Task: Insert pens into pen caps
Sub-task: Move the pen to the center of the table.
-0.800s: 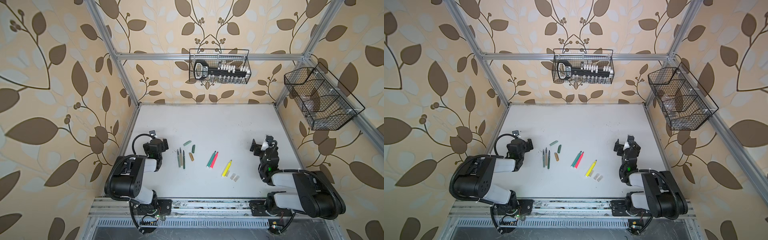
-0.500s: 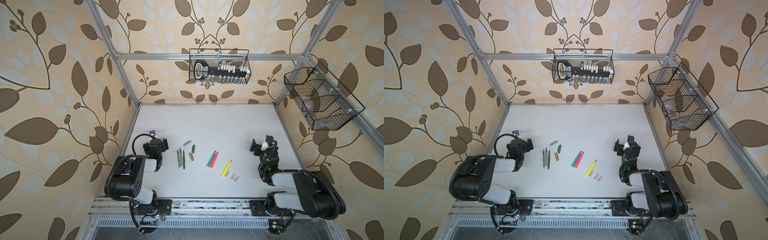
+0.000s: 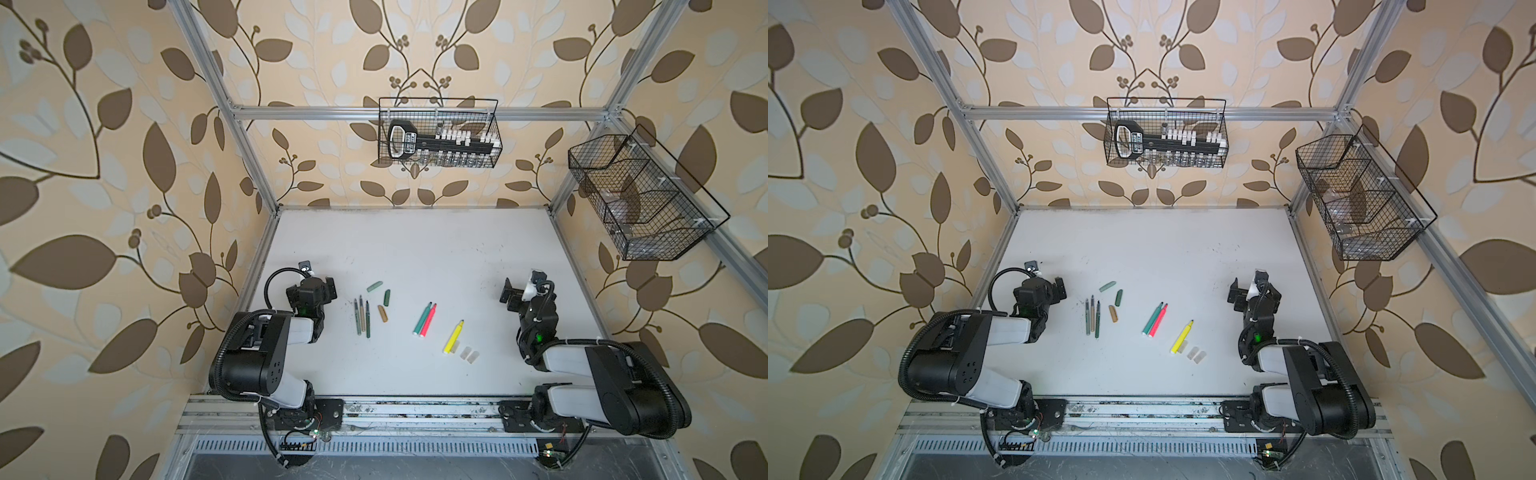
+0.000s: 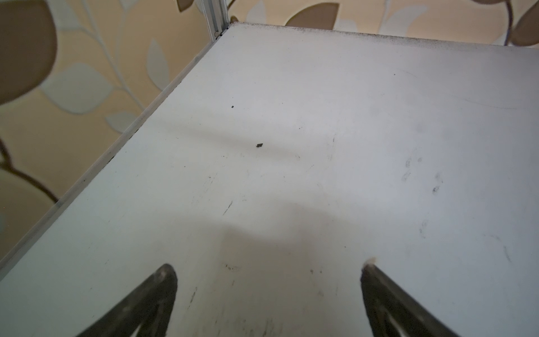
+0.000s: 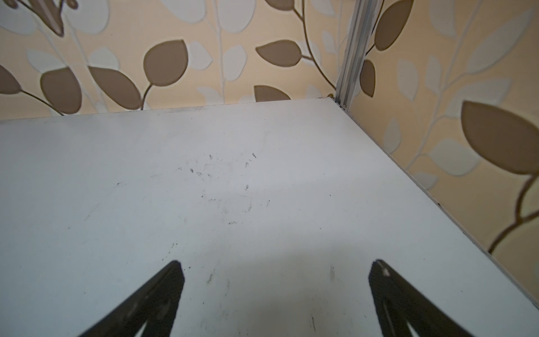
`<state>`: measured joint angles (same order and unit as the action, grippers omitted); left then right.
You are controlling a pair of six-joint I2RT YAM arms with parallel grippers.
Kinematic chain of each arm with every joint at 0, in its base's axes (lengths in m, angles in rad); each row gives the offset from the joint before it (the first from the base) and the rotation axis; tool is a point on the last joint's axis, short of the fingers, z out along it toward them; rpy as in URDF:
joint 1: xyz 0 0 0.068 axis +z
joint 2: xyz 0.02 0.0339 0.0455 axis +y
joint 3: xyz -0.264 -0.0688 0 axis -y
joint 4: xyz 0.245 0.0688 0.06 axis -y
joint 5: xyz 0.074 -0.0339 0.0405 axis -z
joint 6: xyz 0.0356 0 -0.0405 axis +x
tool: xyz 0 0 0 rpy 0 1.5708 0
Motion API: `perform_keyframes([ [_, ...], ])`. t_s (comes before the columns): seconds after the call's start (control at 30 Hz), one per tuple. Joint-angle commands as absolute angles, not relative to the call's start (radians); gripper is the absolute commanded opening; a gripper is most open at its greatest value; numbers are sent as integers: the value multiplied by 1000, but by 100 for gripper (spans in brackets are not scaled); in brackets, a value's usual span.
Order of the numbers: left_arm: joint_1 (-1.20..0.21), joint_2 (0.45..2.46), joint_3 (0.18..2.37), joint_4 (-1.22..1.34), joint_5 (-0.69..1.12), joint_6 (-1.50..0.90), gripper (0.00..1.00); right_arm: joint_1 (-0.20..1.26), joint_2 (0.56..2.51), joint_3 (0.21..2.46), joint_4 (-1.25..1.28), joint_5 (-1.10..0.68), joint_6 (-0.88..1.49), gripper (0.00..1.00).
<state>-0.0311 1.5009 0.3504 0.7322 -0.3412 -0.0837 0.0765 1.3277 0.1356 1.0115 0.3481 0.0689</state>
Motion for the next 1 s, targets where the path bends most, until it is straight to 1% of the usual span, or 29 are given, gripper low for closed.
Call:
perform_keyframes([
  [0.0, -30, 1452, 380, 745, -361, -56, 99, 76, 1283, 179, 975, 336, 35, 100],
  [0.03, -38, 1389, 410, 635, -371, -56, 99, 95, 1248, 196, 909, 389, 37, 100],
  [0.07, -49, 1324, 461, 458, -397, -91, 99, 109, 1199, 228, 801, 437, 46, 100],
  [0.1, -52, 1273, 502, 333, -421, -150, 99, 111, 1147, 268, 670, 464, 79, 100],
  [0.13, -52, 1238, 524, 274, -407, -184, 99, 105, 1118, 299, 590, 485, 120, 100],
  [0.2, -56, 1169, 562, 172, -321, -252, 99, 80, 1068, 383, 382, 474, 197, 100],
  [0.27, -55, 1112, 628, -5, -252, -365, 99, 64, 1037, 460, 230, 447, 247, 100],
  [0.37, -62, 1020, 635, -45, -132, -382, 99, 29, 974, 555, 8, 390, 401, 100],
  [0.43, -61, 934, 632, -94, -111, -406, 99, 13, 919, 618, -160, 343, 525, 100],
  [0.5, -62, 838, 628, -152, -126, -445, 99, 2, 849, 650, -272, 321, 599, 100],
  [0.53, -61, 791, 615, -170, -141, -478, 99, -12, 816, 657, -314, 284, 624, 100],
  [0.57, -61, 747, 602, -209, -180, -535, 99, -34, 779, 654, -328, 203, 621, 100],
  [0.6, -60, 710, 592, -272, -249, -626, 99, -54, 739, 640, -308, 100, 594, 100],
  [0.67, -60, 666, 606, -449, -331, -798, 99, -67, 667, 615, -294, -10, 587, 100],
  [0.73, -60, 635, 596, -482, -240, -779, 99, -58, 603, 576, -267, -84, 595, 100],
  [0.77, -60, 620, 595, -515, -186, -783, 95, -45, 579, 553, -245, -132, 602, 100],
  [0.8, -60, 610, 593, -529, -129, -778, 93, -28, 571, 537, -221, -189, 606, 100],
  [0.83, -61, 608, 584, -516, -58, -764, 99, -1, 579, 537, -219, -213, 615, 100],
  [0.87, -62, 624, 596, -546, -6, -759, 99, 50, 602, 544, -223, -209, 621, 98],
  [0.9, -67, 647, 622, -604, 5, -762, 99, 128, 633, 559, -238, -165, 619, 96],
  [0.93, -77, 665, 641, -642, 0, -764, 94, 210, 662, 574, -254, -106, 613, 95],
  [0.97, -99, 681, 655, -671, -12, -761, 90, 319, 698, 594, -269, -6, 611, 92],
])
